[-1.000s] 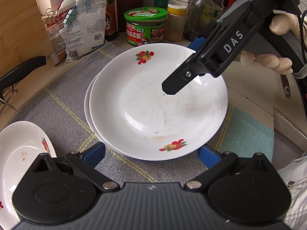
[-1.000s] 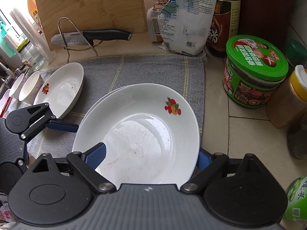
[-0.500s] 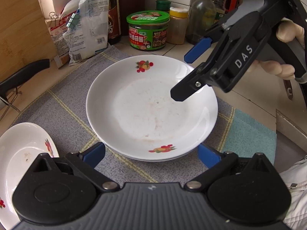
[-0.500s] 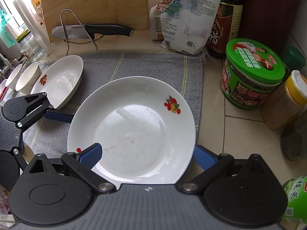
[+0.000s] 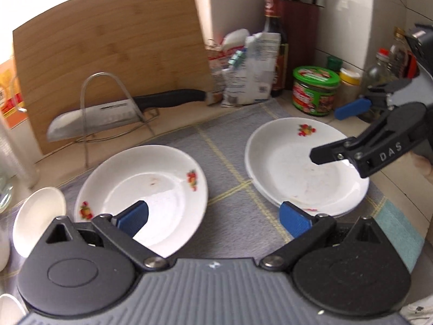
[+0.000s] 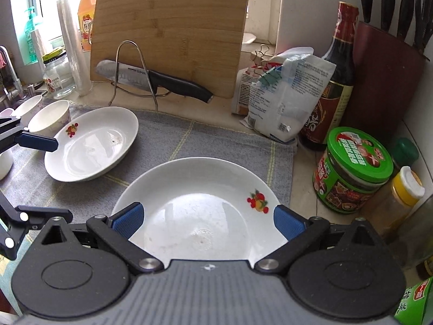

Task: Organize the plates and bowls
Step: 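Move the left tool to the brown-stained plate by the knife rack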

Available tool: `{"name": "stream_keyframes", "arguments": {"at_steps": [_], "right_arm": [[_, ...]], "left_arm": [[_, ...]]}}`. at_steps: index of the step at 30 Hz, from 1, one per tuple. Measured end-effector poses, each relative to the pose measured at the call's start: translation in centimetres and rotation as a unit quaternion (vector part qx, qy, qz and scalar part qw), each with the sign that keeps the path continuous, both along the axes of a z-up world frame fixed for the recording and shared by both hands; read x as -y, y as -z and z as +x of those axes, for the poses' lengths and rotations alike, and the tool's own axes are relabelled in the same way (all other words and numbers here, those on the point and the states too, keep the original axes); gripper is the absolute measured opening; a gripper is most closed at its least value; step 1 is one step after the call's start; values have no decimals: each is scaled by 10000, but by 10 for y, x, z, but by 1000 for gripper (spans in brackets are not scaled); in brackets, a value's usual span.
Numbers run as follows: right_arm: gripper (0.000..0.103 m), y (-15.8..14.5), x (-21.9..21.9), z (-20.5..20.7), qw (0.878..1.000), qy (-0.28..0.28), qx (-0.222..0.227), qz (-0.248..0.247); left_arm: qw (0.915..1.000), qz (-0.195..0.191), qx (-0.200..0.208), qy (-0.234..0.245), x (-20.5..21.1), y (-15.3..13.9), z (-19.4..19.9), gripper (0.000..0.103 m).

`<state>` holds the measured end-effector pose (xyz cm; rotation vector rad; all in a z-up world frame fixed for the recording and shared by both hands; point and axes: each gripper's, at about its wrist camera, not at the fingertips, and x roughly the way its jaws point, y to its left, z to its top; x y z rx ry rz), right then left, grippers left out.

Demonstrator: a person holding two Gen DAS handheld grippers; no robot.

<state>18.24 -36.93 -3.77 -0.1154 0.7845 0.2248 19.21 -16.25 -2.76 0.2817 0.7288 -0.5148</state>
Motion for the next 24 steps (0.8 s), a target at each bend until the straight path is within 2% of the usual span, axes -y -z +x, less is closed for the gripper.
{"name": "stream_keyframes", "arguments": {"at_steps": [3, 6, 10, 15, 21, 24], "right_arm": [[103, -1, -26, -5, 9999, -102, 88, -108], [103, -2, -53, -10, 9995, -191, 144, -200], [103, 3, -96, -12, 9991, -83, 151, -395], [103, 12, -144, -13, 9991, 83, 95, -404], [103, 28, -178, -12, 9985, 8, 86, -547], [103, 38, -184, -7, 9984, -102, 34, -550]], "left_arm": [[9992, 8, 121, -377, -30, -5, 0, 102], [9988, -48, 241, -418, -55, -7, 3, 102], [9991, -62, 372, -199, -88, -6, 10, 102], [9995, -26, 272, 145, -118, -10, 23, 102], [9977, 98, 386, 554, -126, -21, 33, 102], [9974, 244, 348, 587, -119, -23, 42, 102]]}}
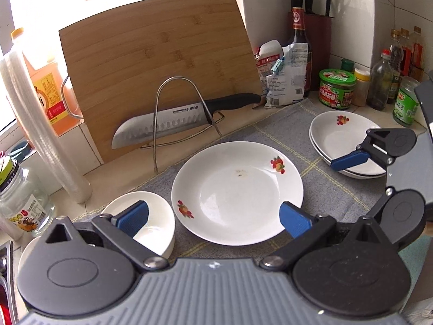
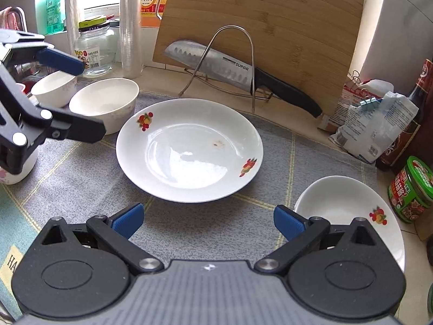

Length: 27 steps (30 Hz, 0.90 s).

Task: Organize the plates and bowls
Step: 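Move the left tool to the brown-stained plate by the knife rack, then close the left tool on the rim of the stained plate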

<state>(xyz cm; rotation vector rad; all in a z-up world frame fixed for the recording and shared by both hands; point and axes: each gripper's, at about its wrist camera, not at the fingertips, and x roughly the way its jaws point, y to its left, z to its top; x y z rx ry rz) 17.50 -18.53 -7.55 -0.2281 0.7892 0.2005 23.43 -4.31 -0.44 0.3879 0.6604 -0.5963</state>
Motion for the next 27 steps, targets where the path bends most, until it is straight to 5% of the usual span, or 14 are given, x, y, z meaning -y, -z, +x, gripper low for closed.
{"name": "stream_keyframes", "arguments": {"at_steps": [11, 27], "right_arm": [[103, 26, -4, 19, 9990, -402, -94, -172], [103, 41, 4, 39, 9978, -500, -348, 280]], "left_arm": [[9972, 241, -680, 176, 34, 7, 44, 102], [9870, 236, -1586, 60, 44, 36, 129, 102]]}}
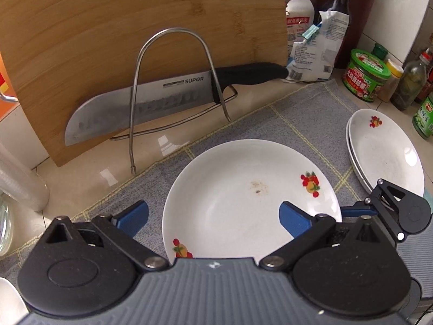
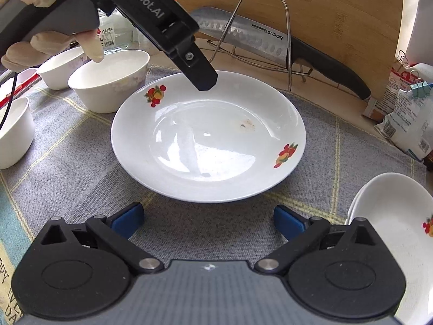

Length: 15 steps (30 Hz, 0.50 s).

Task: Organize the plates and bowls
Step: 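Close the left tool on the rim of the stained plate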

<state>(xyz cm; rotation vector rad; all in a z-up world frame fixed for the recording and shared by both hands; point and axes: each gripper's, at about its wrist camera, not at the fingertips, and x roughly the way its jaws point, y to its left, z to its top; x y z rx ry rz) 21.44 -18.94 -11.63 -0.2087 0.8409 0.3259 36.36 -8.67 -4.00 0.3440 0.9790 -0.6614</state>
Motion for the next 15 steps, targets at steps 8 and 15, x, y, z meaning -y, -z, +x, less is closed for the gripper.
{"name": "stream_keyframes", "arguments": {"at_steps": [8, 15], "right_arm": [[103, 0, -2, 3, 10000, -37, -6, 1], [103, 0, -3, 8, 10000, -80, -16, -11]], "left_arm": [[9991, 80, -424, 40, 4, 19, 22, 99], [9976, 55, -686, 22, 5, 25, 32, 90]]}}
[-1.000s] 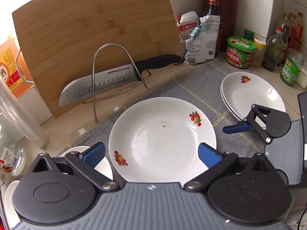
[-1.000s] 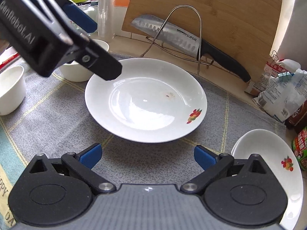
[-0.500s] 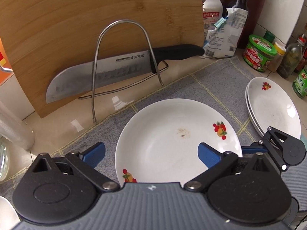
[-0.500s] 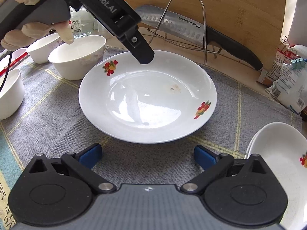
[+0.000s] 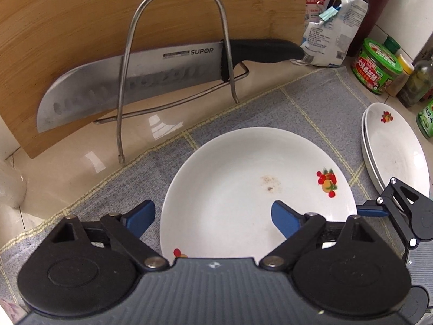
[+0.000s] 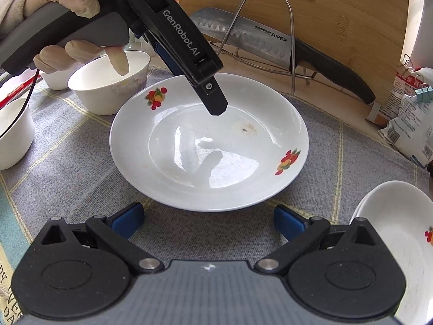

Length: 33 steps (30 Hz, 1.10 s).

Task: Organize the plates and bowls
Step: 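Close the left tool on the rim of the stained plate, then lift the stained plate with the left tool and carry it toward the stacked plates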

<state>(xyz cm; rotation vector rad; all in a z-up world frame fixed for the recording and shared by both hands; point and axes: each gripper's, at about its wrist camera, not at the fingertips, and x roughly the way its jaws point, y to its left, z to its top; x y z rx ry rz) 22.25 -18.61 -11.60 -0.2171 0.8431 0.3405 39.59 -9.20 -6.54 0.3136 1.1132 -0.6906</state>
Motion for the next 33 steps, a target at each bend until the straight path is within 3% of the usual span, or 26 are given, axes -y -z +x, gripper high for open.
{"name": "stream_keyframes", "arguments": {"at_steps": [8, 33], "right_arm": [[103, -1, -1, 8, 10000, -20, -37, -27], [103, -3, -3, 20, 9995, -262, 76, -131]], "left_arm": [[9998, -12, -176, 82, 2, 4, 5, 84], [9986, 39, -461, 250, 7, 17, 15, 83]]}}
